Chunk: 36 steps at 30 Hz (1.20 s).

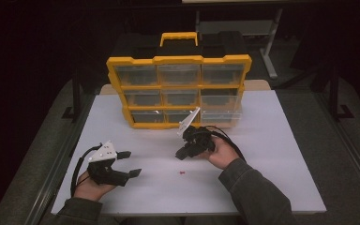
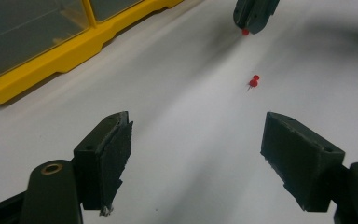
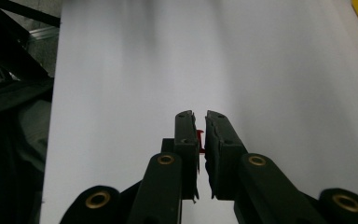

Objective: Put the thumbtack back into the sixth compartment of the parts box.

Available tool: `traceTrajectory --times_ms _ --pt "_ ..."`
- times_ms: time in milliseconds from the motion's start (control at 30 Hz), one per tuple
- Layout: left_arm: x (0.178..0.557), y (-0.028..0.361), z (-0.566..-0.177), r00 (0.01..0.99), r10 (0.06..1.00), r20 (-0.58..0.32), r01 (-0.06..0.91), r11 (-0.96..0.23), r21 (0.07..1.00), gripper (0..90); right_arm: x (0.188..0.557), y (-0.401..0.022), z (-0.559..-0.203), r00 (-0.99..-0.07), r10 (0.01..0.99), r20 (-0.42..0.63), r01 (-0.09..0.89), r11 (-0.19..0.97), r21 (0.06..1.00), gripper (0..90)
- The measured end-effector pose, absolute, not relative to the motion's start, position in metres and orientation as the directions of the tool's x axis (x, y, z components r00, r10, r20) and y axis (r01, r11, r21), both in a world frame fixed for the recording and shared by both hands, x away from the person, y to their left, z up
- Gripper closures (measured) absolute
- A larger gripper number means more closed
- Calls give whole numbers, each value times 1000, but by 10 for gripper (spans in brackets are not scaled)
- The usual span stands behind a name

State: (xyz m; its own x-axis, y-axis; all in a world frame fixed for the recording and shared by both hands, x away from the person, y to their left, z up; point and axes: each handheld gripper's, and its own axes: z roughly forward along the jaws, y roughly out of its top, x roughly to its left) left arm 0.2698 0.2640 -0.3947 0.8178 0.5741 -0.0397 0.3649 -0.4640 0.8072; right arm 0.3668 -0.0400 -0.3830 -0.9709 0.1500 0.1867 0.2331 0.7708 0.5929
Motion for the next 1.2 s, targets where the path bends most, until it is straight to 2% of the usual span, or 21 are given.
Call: traceTrajectory --times_ms 1200 --pt "270 267 -393 807 590 -42 368 -445 816 196 381 -59 -282 -984 150 92 174 746 643 824"
